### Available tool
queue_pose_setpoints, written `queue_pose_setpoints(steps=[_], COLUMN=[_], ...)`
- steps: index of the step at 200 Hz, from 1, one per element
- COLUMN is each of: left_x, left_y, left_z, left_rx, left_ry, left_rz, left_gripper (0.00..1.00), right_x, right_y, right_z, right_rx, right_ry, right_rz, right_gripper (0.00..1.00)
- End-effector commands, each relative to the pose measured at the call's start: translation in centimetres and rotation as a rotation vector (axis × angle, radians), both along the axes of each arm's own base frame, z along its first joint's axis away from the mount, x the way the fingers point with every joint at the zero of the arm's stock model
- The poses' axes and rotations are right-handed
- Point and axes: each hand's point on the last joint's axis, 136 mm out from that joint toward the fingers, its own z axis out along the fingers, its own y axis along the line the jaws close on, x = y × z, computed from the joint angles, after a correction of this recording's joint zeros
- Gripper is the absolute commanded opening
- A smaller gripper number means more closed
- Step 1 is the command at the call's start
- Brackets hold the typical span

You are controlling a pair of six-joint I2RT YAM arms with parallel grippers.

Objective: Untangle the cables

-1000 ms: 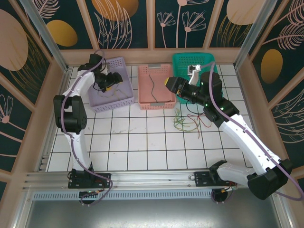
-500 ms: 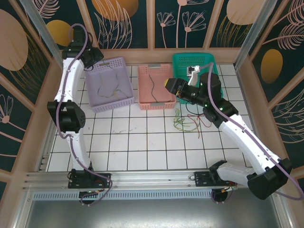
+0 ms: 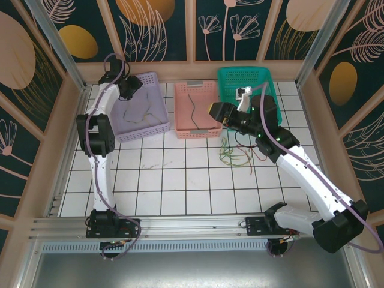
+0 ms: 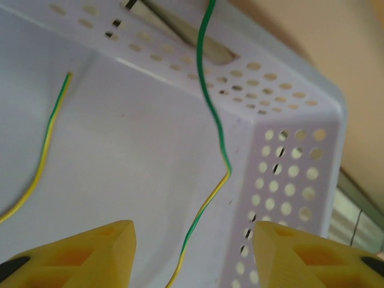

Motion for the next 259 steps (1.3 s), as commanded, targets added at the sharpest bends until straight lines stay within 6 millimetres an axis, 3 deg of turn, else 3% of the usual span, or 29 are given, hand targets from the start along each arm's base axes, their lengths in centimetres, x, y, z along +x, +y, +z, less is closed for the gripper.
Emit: queue_pose_setpoints(steps=[1,42,63,89,113,143,153,208,222,259], left_x=[2.6,4.3,5.3,6.1,6.5,6.5,6.4,3.1,1.9,-1.7], left_y=[-0.3,-0.4,-0.3,-0.1,0.0,-0.1,-0.3,-0.9,-0.9,-0.6], left_z=[0.7,-1.2,-1.4,-1.3,-1.0,-0.7,-0.2,4.4,4.6,3.0], left_rx=[-0.059,-0.121,-0.151,-0.167,-0.178,-0.210,-0.233,-0.346,-0.362,-0.403], left_ry=[-0.098,-0.119,-0.144,-0.175,-0.196,-0.202,-0.207,-0.260,-0.246,-0.167], left_rz=[0.026,0.064,0.075,0.088,0.093,0.106,0.108,0.152,0.171,0.245], left_gripper=[0.56,0.52,0.40,0.35,0.24,0.00,0.00,0.00,0.00,0.00], right_x=[0.1,0.5,0.6,0.7,0.7,0.8,0.9,1.2,1.2,1.1], right_y=[-1.1,-1.9,-2.1,-2.3,-2.3,-2.2,-2.2,-1.8,-1.8,-1.6], right_z=[0.2,-0.2,-0.2,-0.3,-0.6,-0.8,-0.7,-0.7,-0.5,-0.3], right_rx=[-0.002,0.000,0.002,0.005,0.006,0.006,0.008,0.016,0.019,0.023], right_ry=[-0.021,-0.011,-0.009,-0.004,0.003,0.008,0.006,0.001,-0.005,-0.012], right_rz=[-0.037,-0.062,-0.072,-0.080,-0.079,-0.076,-0.077,-0.059,-0.056,-0.042], right_gripper=[0.52,0.52,0.52,0.52,0.52,0.52,0.52,0.52,0.52,0.52])
